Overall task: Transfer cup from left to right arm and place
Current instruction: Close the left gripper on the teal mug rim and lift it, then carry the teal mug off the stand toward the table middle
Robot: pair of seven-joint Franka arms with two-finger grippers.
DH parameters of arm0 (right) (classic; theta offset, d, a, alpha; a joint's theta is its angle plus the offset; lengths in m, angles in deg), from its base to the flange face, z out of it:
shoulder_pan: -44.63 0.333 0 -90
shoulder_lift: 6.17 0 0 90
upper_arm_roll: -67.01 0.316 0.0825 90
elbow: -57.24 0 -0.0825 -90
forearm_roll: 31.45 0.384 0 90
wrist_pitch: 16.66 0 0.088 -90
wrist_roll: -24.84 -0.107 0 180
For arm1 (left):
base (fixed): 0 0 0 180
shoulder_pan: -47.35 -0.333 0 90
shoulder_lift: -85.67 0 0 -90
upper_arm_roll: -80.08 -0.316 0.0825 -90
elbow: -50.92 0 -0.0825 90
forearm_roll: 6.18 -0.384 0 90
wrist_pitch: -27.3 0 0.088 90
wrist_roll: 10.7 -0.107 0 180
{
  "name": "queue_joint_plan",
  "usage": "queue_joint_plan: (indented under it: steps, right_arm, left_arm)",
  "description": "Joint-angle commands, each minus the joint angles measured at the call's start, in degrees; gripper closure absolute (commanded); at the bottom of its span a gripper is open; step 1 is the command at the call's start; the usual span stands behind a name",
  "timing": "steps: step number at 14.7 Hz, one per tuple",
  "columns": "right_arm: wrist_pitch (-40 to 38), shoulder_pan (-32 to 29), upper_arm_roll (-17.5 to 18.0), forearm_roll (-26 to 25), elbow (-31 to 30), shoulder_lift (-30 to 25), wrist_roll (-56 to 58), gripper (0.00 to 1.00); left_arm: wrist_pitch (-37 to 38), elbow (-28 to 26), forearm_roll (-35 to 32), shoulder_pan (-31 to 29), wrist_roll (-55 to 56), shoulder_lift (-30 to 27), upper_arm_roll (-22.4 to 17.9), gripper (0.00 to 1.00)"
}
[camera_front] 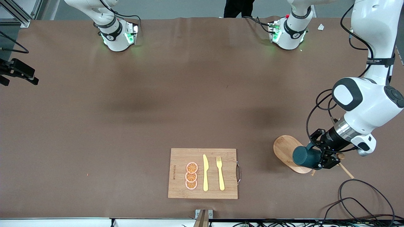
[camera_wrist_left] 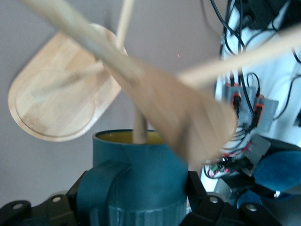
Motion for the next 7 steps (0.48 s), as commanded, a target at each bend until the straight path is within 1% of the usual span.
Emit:
queue_joint_plan:
  steps: [1, 5, 6, 7]
  right_arm:
    - [-0.1, -1.4, 0.7, 0.4, 0.7, 2.0, 1.3, 0.00]
    - [-2.2, -1.7, 0.6, -0.2, 0.2, 1.8, 2.2, 0.00]
    - [-3.2, -2.1, 0.6, -0.2, -0.7, 1.7, 2.0, 0.00]
    - [-4.1, -2.2, 0.6, -0.1, -0.9, 1.7, 1.4, 0.00]
  left_arm:
    - [0.6, 0.6, 0.5, 3.0, 1.2, -1.7, 0.1, 0.28]
    - [1.4, 1.4, -0.9, 8.0, 1.3, -3.1, 0.0, 0.28]
    - [1.4, 1.6, -3.0, 9.4, 1.3, -3.1, 0.0, 0.28]
    - [1.4, 2.3, -6.6, 11.6, 1.3, -2.9, 0.0, 0.28]
